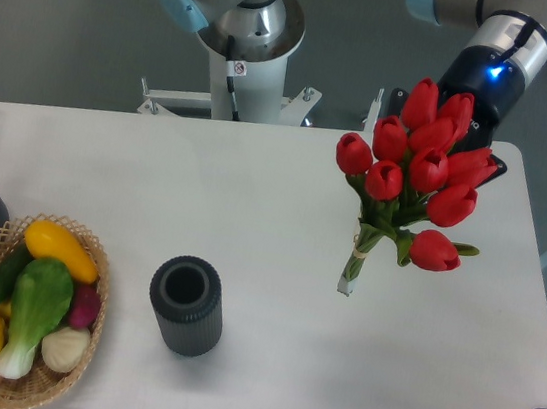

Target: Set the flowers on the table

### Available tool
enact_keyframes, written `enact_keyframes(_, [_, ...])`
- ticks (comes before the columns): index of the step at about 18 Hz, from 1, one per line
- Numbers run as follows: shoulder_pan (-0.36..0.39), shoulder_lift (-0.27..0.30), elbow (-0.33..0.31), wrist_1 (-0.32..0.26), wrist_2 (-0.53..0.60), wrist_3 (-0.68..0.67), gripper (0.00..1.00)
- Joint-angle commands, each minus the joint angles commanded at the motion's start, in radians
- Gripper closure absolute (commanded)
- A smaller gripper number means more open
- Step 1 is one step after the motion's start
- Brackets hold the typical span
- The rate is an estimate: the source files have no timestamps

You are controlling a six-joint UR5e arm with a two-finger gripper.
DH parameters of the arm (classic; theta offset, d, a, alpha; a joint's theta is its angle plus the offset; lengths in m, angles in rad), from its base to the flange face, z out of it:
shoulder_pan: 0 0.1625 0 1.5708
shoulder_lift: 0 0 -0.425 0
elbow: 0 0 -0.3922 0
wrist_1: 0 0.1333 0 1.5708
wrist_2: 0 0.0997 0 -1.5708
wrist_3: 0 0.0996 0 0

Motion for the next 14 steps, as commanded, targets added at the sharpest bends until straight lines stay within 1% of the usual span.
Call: enact_keyframes(14, [0.011,0.012,-0.012,0.0,0.0,-0.006,0.59])
